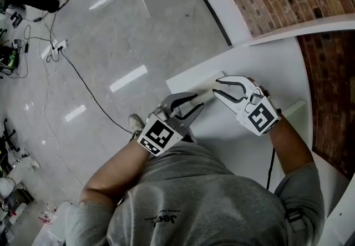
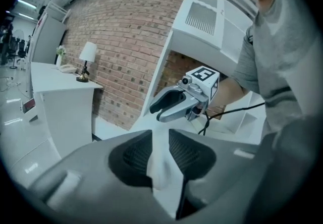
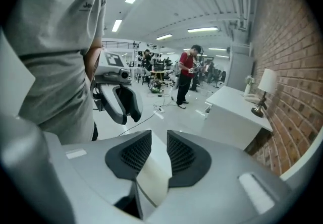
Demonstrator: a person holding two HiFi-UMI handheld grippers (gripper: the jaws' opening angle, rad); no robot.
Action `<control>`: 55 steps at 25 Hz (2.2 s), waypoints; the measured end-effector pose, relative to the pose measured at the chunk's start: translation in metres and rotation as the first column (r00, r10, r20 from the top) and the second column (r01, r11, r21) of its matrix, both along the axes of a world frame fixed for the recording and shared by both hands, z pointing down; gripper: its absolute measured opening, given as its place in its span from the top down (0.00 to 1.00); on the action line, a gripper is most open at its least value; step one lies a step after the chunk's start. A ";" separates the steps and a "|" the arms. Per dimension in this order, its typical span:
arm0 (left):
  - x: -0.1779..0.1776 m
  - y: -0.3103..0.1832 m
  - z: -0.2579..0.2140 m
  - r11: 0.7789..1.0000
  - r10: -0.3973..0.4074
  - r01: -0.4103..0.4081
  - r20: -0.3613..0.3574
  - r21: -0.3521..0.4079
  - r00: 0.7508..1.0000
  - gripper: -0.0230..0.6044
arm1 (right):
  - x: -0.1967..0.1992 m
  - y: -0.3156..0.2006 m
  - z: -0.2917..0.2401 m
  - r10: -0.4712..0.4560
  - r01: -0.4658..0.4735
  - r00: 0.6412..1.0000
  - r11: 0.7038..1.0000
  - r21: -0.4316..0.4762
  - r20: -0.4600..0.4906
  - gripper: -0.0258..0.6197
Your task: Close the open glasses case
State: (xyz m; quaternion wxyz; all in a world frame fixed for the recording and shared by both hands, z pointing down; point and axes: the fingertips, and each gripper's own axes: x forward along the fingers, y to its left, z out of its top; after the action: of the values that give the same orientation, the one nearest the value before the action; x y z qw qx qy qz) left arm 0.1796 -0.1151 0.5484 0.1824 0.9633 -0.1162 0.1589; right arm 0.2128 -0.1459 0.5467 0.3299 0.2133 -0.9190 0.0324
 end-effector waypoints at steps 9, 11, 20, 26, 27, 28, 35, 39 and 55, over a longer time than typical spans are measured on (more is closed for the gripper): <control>-0.057 -0.035 -0.068 0.989 -0.140 0.145 -0.133 0.029 0.981 0.97 | -0.032 -0.031 -0.067 0.203 -0.214 0.956 0.976 0.030 0.211 0.95; -0.081 -0.041 -0.082 0.983 -0.169 0.177 -0.141 0.046 0.976 0.97 | -0.047 -0.034 -0.080 0.232 -0.241 0.943 0.970 0.011 0.239 0.95; -0.208 -0.060 -0.150 0.930 -0.334 0.357 -0.203 0.088 0.921 0.97 | -0.144 -0.057 -0.150 0.229 -0.254 0.929 0.966 0.052 0.289 0.95; -0.297 -0.067 -0.185 0.852 -0.487 0.511 -0.190 0.111 0.853 0.97 | -0.218 -0.072 -0.189 0.172 -0.211 0.921 0.975 0.075 0.348 0.95; -0.311 -0.066 -0.191 0.840 -0.501 0.529 -0.203 0.123 0.841 0.97 | -0.231 -0.074 -0.195 0.165 -0.204 0.919 0.976 0.074 0.359 0.95; -0.326 -0.065 -0.197 0.828 -0.513 0.544 -0.211 0.134 0.832 0.97 | -0.244 -0.074 -0.200 0.157 -0.197 0.916 0.978 0.073 0.369 0.95; -0.427 -0.055 -0.228 0.723 -0.646 0.677 -0.216 0.134 0.732 0.97 | -0.327 -0.077 -0.224 0.087 -0.129 0.911 0.989 0.078 0.404 0.95; -0.463 -0.047 -0.244 0.679 -0.681 0.718 -0.234 0.152 0.694 0.97 | -0.362 -0.073 -0.228 0.060 -0.097 0.906 0.993 0.066 0.419 0.95; -0.521 -0.034 -0.240 0.615 -0.741 0.773 -0.219 0.158 0.634 0.97 | -0.405 -0.074 -0.219 0.050 -0.070 0.909 0.997 0.032 0.413 0.95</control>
State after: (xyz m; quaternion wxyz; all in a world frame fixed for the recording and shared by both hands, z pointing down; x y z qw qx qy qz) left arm -0.3413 -0.1491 0.3085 0.1236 0.8463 -0.5180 -0.0121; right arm -0.1922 -0.2200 0.3277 0.1227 0.2374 -0.9614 0.0654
